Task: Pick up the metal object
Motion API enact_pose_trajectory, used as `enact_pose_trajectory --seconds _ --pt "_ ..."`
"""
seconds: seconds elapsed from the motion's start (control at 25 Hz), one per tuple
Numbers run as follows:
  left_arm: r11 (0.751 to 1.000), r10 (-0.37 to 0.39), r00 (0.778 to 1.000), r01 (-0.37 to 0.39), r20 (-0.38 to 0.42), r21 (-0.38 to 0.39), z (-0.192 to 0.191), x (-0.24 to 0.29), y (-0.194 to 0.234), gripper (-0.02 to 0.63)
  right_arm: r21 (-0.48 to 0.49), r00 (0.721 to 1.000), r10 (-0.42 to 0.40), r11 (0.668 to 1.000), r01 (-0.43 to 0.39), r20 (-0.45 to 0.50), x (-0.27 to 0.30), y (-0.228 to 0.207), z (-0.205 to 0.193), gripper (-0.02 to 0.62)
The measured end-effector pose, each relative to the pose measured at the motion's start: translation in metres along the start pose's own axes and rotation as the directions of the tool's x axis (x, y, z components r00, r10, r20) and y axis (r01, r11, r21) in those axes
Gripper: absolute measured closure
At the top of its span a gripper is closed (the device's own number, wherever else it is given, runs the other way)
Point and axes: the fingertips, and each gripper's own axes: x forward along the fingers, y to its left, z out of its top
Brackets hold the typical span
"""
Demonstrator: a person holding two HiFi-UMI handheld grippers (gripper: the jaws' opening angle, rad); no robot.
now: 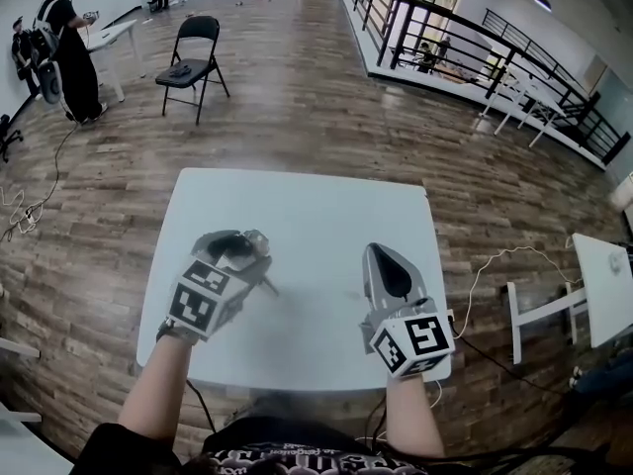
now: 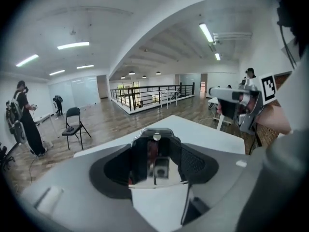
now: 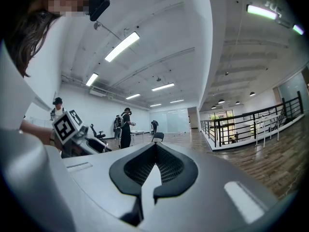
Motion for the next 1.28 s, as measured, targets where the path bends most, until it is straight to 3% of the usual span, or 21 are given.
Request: enact_pose_trajectory --seconds 0.24,0.4,0.64,0.72,1.0,1.28 --pt "0.998 0.026 0.984 -0.036 0.175 0.054 0.054 -0.054 -0.007 0.313 -0.005 1.000 -0.005 1.000 0.005 0.011 -0.004 -0.001 0.005 0.584" --pt "0.998 -0.015 0.955 -0.002 0.296 0.055 0.070 -0.077 -0.022 0.313 -0.015 1.000 0.000 1.000 0.000 0.014 -0.007 0.002 0.008 0.584" --pt "0.992 -0.021 0.923 -0.028 0.383 0.121 0.075 -0.102 -0.037 0.314 -0.032 1.000 0.013 0.999 -0.012 0.021 -0.008 0.013 0.012 0.584" --pt "0.992 -0.017 0.916 -0.034 0.401 0.121 0.075 -0.108 -0.039 0.314 -0.037 1.000 0.017 0.999 -0.016 0.021 -0.007 0.016 0.014 0.584" --pt "0.993 -0.006 0.923 -0.041 0.385 0.113 0.066 -0.110 -0.040 0.314 -0.039 0.999 0.021 0.999 -0.020 0.027 -0.009 0.019 0.018 0.584" --pt "0.992 0.001 0.917 -0.051 0.400 0.115 0.070 -0.112 -0.041 0.314 -0.059 1.000 0.010 0.998 -0.008 0.028 -0.010 0.019 0.020 0.585"
